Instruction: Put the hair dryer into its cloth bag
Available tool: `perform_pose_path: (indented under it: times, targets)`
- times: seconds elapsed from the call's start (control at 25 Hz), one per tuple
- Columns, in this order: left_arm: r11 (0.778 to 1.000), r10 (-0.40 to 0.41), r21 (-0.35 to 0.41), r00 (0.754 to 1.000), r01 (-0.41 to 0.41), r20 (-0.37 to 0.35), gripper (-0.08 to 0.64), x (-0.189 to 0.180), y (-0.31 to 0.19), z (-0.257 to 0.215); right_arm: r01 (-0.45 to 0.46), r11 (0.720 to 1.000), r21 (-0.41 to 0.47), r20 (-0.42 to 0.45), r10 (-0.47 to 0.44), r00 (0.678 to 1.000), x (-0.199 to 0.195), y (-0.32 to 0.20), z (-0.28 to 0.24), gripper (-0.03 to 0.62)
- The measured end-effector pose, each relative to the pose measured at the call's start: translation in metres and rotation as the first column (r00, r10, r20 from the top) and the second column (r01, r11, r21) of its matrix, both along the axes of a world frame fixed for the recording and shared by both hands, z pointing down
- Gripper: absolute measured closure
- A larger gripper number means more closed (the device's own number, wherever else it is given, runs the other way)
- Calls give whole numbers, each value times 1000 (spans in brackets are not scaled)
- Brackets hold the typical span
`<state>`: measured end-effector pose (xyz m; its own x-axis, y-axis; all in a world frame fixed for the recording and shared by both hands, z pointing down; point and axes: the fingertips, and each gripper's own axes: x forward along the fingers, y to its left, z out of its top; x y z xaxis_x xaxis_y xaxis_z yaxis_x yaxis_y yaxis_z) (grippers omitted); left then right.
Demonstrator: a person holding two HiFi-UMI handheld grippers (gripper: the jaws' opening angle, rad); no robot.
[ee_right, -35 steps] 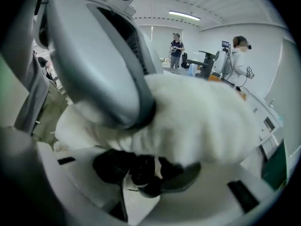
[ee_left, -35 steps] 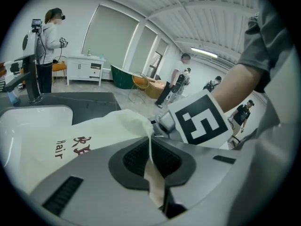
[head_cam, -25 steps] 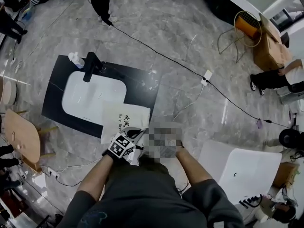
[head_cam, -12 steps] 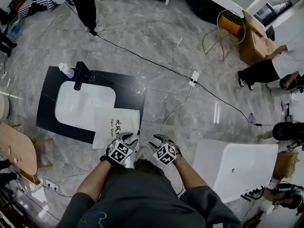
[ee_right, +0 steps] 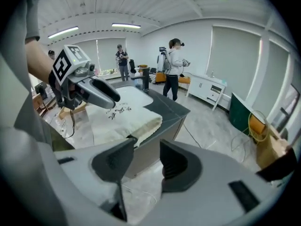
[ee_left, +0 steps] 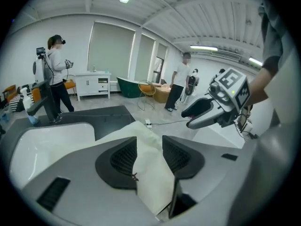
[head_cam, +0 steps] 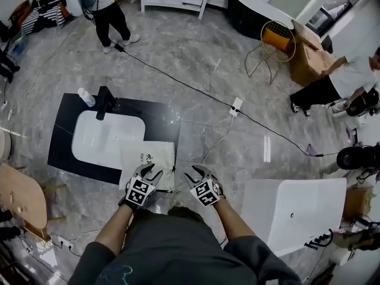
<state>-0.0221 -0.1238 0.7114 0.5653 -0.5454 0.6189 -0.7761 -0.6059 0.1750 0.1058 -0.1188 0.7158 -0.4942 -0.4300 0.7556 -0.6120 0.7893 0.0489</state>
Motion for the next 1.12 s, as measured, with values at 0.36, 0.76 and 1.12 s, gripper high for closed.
perform_pose_path:
  times: [0.36, 0.76, 1.12]
  targets:
    - [972, -165, 160, 985, 170, -46, 377, -74, -12, -71, -290, 950, 112, 160, 271, 949, 15, -12, -77, 428]
    - [847, -295, 420, 945, 327, -141, 367, -144, -1, -182, -557, 748, 361, 396, 418, 818, 57, 6, -198, 428]
    - [704, -350, 577, 909, 415, -226, 367, -181, 25, -259, -616, 613, 495, 471, 407, 783, 72, 36, -265, 428]
